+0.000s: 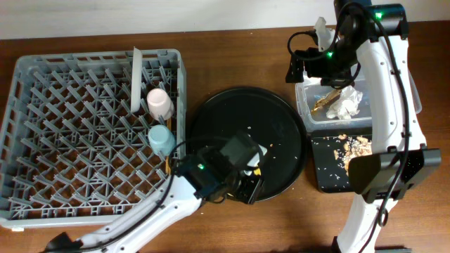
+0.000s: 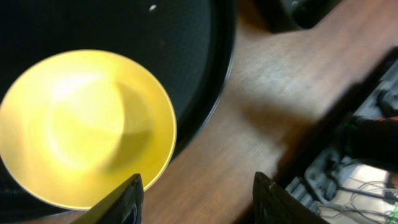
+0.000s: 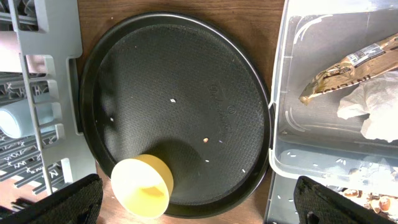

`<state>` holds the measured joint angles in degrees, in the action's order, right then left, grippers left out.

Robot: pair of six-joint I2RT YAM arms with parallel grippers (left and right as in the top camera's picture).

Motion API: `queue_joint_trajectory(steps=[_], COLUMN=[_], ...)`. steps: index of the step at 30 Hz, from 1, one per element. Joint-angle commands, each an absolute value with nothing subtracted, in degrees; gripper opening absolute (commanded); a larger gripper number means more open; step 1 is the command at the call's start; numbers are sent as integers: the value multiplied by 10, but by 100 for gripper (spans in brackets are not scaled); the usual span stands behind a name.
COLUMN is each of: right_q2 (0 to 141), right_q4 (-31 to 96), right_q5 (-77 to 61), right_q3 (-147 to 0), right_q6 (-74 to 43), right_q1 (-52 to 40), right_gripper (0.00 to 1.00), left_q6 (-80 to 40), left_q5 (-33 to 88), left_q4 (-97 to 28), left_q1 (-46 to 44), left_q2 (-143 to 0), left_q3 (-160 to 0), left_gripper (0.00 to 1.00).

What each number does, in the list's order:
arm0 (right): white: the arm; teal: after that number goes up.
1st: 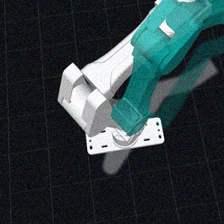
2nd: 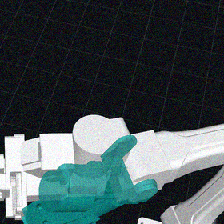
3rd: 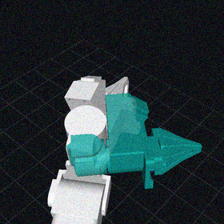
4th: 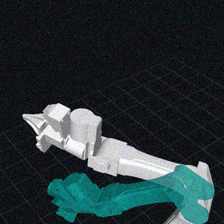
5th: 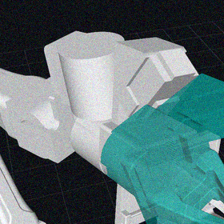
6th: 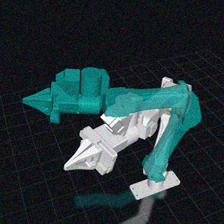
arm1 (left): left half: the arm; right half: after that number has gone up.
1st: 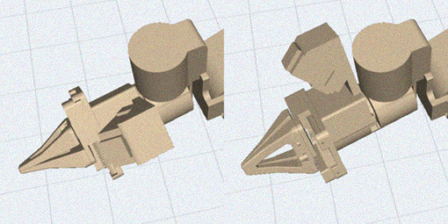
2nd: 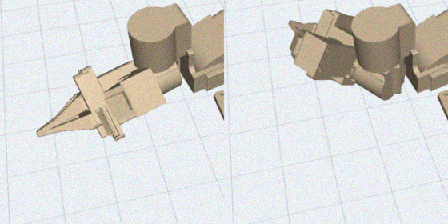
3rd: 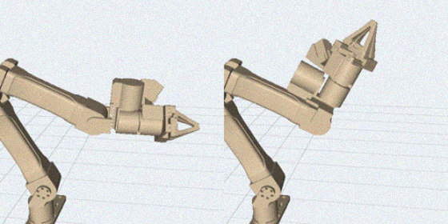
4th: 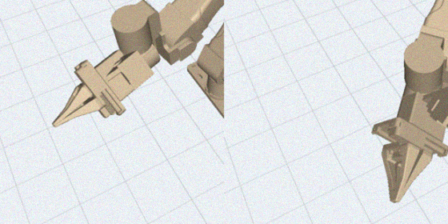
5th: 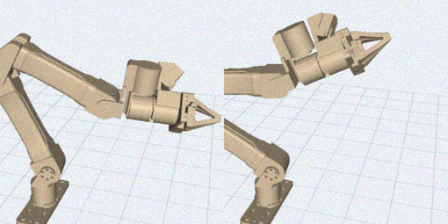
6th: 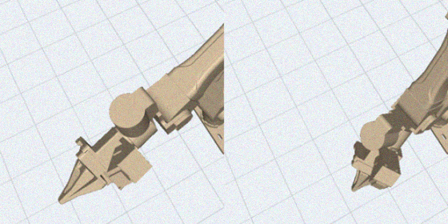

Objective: Sort waste into correct bins and load items into the dishwasher rack
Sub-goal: 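Grasp the yellow bowl on the tray with the left gripper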

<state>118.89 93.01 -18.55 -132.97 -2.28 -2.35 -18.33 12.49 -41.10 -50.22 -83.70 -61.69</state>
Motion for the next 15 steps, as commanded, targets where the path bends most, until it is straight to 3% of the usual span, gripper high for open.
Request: queue_joint_trajectory(steps=[1, 6, 7, 8, 11, 15], right_q2=[1185, 1185, 1185, 1185, 1185, 1185], right_q4=[930, 930, 930, 930, 930, 930], right_q5=[-189, -189, -189, -189, -189, -189], right_q3=[-1337, -1337, -1337, -1337, -1337, -1337], right_q6=[-19, -19, -19, -19, -19, -19], right_q1=[-25, -25, -25, -25, -25, -25], right_gripper=[98, 99, 99, 99, 99, 99], left_q6=[-206, -206, -206, -206, -205, -195], left_q5=[72, 60, 56, 46, 25, -30], left_q4=[-378, -335, -335, -336, -336, -400], left_q1=[-530, -541, -541, -541, -541, -528], left_q2=[-893, -1001, -1012, -1013, -1013, -944], left_q3=[-607, -607, -607, -607, -607, -672], left_gripper=[49, 33, 24, 8, 0, 0])
